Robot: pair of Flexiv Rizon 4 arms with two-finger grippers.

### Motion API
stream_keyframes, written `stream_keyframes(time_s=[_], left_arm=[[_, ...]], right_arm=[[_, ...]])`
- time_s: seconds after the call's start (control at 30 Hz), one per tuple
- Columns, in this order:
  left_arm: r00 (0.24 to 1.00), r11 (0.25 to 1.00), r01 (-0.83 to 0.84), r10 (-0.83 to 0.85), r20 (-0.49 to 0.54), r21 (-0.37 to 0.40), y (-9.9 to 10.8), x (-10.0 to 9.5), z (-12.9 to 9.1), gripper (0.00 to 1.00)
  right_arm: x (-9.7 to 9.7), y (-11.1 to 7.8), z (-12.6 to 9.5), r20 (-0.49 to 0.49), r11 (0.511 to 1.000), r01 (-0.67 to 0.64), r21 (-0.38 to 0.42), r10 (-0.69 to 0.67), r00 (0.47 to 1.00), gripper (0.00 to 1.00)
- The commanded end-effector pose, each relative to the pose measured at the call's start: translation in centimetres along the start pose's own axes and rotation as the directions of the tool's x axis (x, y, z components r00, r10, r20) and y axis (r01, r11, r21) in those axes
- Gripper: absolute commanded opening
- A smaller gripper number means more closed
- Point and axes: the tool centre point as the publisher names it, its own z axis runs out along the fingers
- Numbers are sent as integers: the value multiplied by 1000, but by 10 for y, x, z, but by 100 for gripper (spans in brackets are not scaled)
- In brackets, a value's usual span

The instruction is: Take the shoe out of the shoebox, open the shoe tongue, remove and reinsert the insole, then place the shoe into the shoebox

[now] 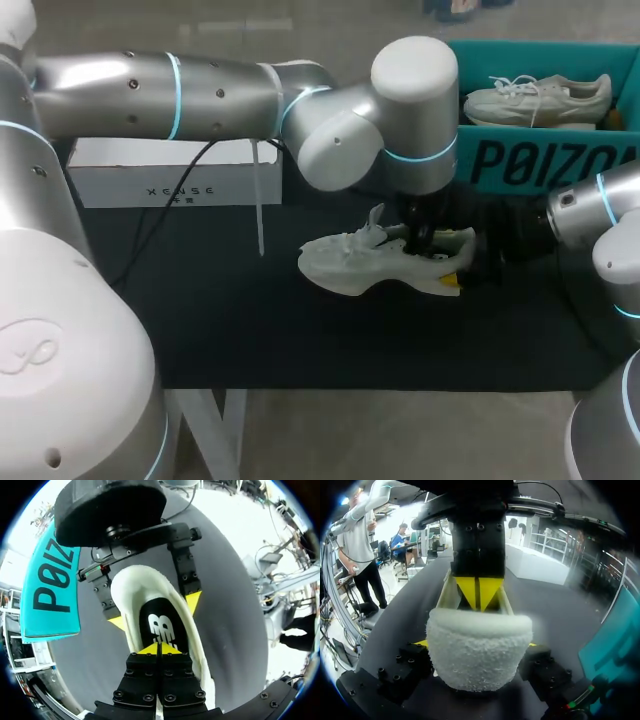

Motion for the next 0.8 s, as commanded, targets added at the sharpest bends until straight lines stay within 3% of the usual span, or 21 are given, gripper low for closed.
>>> stream_keyframes(time_s=[0.03,0.23,0.43,0.67,0.7,0.8], left_arm=[[1000,1000,17,-18,-23,-16,8,4,2,0],[994,997,67,-69,-85,-32,25,19,-1,0],[986,996,87,-90,-142,-25,30,32,2,0],[981,995,98,-101,-168,-25,31,38,21,0],[980,995,99,-102,-168,-26,31,38,23,1],[980,994,102,-106,-171,-31,31,38,27,20]], right_arm=[[-2,-8,9,3,1000,1,2,-1,1000,0],[-2,-8,9,3,1000,1,2,-1,1000,0],[-2,-8,9,3,1000,1,2,-1,1000,0],[-2,-8,9,3,1000,1,2,-1,1000,0],[-2,-8,9,3,1000,1,2,-1,1000,0],[-2,-8,9,3,1000,1,2,-1,1000,0]])
